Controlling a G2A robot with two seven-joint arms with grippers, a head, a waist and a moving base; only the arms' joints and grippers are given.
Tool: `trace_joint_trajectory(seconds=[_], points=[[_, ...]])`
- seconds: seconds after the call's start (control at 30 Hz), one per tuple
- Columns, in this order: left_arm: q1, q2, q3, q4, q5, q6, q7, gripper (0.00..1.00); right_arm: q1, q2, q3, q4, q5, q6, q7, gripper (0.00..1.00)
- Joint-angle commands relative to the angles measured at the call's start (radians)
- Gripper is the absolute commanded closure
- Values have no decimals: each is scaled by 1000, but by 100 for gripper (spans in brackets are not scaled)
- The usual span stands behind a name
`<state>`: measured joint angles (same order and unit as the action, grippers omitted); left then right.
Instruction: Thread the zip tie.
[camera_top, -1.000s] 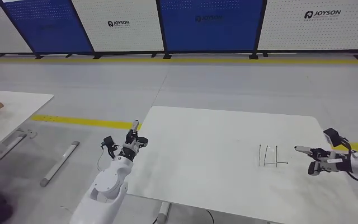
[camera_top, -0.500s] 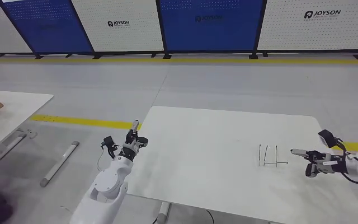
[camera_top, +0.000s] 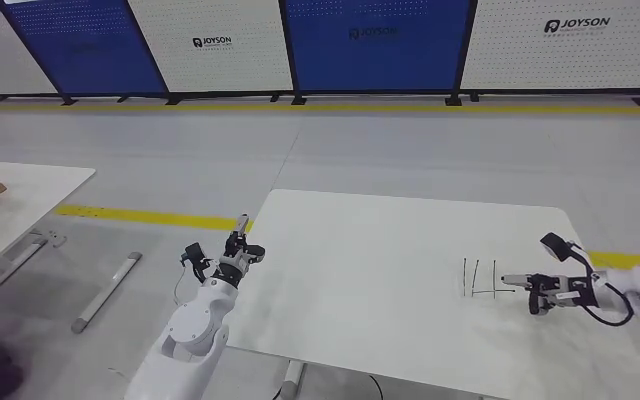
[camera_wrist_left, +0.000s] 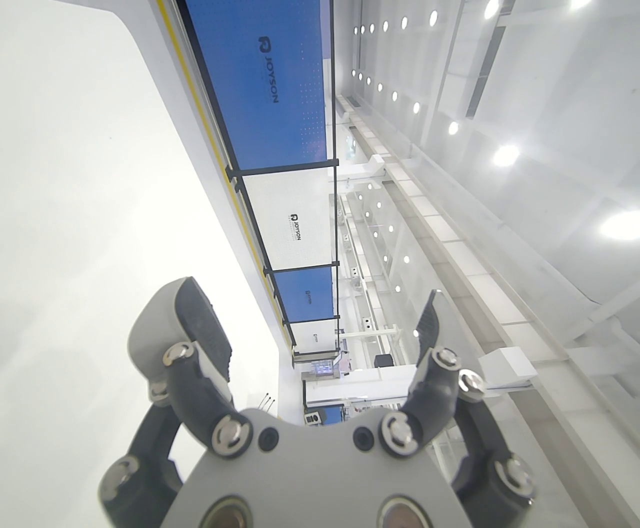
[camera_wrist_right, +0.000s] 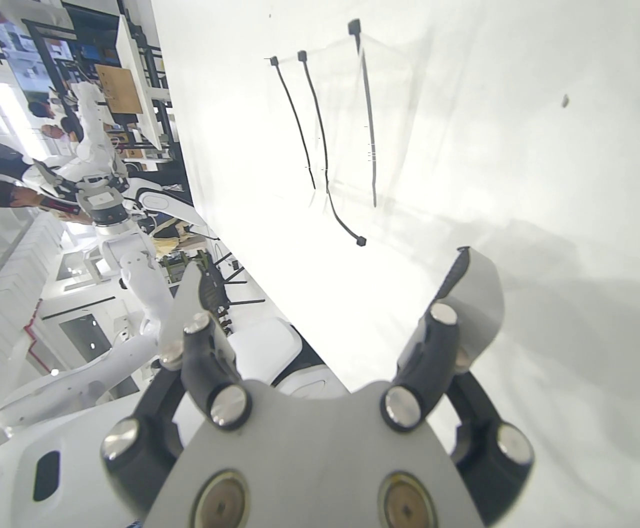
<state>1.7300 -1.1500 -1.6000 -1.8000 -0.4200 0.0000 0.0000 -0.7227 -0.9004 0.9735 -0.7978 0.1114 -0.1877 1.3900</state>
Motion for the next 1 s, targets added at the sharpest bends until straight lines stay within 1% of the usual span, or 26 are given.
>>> trace_joint_trajectory(seconds=[0.0, 0.2, 0.27, 0.3, 0.43, 0.57, 0.7, 0.77, 0.8, 0.83, 0.87, 0.93, 0.97], points=[[0, 0, 0, 0, 0, 0, 0, 0, -1, 0, 1, -1, -1, 3, 0, 0], [0, 0, 0, 0, 0, 0, 0, 0, -1, 0, 1, -1, -1, 3, 0, 0], [0, 0, 0, 0, 0, 0, 0, 0, -6, -1, -2, -1, -11, 20, -23, 0], [0, 0, 0, 0, 0, 0, 0, 0, -14, -4, -6, -22, 6, 20, -18, 0], [0, 0, 0, 0, 0, 0, 0, 0, -12, -1, 11, -17, 40, 12, 0, 0], [0, 0, 0, 0, 0, 0, 0, 0, -6, -1, -4, -18, 25, 33, 0, 0], [0, 0, 0, 0, 0, 0, 0, 0, 7, -5, -22, -1, 22, 45, 0, 0], [0, 0, 0, 0, 0, 0, 0, 0, 15, -9, -32, 10, 22, 46, 0, 14], [0, 0, 0, 0, 0, 0, 0, 0, 18, -10, -36, 17, 24, 47, 0, 24], [0, 0, 0, 0, 0, 0, 0, 0, 22, -12, -40, 22, 25, 48, 0, 42], [0, 0, 0, 0, 0, 0, 0, 0, 26, -15, -47, 30, 27, 50, 0, 44], [0, 0, 0, 0, 0, 0, 0, 0, 34, -19, -57, 43, 31, 59, 0, 54], [0, 0, 0, 0, 0, 0, 0, 0, 39, -21, -65, 52, 32, 61, 0, 56]])
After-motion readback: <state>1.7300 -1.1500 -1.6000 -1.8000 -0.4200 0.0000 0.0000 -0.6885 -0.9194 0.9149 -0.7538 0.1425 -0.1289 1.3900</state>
